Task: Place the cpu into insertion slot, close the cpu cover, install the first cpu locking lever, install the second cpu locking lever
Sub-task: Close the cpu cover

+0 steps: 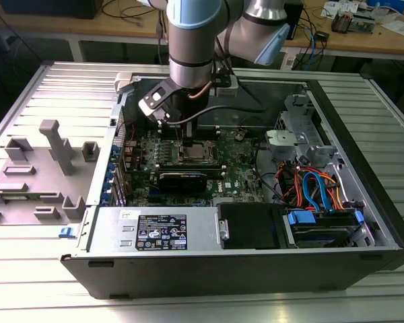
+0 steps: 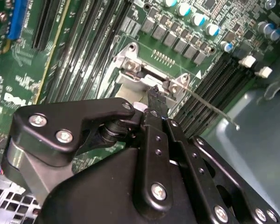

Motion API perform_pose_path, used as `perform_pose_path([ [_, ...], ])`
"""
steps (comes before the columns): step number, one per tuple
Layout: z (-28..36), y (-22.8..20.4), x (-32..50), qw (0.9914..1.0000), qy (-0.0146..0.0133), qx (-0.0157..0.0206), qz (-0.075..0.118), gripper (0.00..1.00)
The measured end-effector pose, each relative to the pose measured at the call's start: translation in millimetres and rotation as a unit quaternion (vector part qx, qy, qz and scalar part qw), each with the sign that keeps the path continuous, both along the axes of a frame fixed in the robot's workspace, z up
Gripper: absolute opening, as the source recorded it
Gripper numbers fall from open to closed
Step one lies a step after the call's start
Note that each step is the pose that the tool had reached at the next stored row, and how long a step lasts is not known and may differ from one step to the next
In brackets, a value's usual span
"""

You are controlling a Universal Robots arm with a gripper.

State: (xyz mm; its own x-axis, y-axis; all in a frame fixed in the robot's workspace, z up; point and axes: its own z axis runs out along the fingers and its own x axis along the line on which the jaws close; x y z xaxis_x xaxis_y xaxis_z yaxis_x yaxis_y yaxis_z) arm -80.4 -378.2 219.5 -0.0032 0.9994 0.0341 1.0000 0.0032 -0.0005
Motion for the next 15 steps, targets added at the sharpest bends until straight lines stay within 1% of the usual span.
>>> perform_pose_path([
  [1,-4.6,0.0,-1.0,1.0,0.0,0.0001,0.0,0.11],
  [2,-7.2,0.0,-1.0,1.0,0.0,0.0001,0.0,0.11],
  [4,-11.3,0.0,-1.2,1.0,0.0,0.0001,0.0,0.11],
  [6,-14.0,-0.2,-1.7,1.0,0.0004,-0.0006,0.0,0.11],
  [8,-14.7,0.2,-1.6,1.0,-0.0003,0.0006,0.0,0.11],
  [11,-12.9,0.2,-1.6,1.0,-0.0003,0.0005,0.0,0.11],
  [12,-10.9,0.0,-1.7,1.0,0.0,0.0,0.0,0.11],
  [15,-5.9,0.0,-1.6,1.0,0.0,0.0001,0.0,0.11],
])
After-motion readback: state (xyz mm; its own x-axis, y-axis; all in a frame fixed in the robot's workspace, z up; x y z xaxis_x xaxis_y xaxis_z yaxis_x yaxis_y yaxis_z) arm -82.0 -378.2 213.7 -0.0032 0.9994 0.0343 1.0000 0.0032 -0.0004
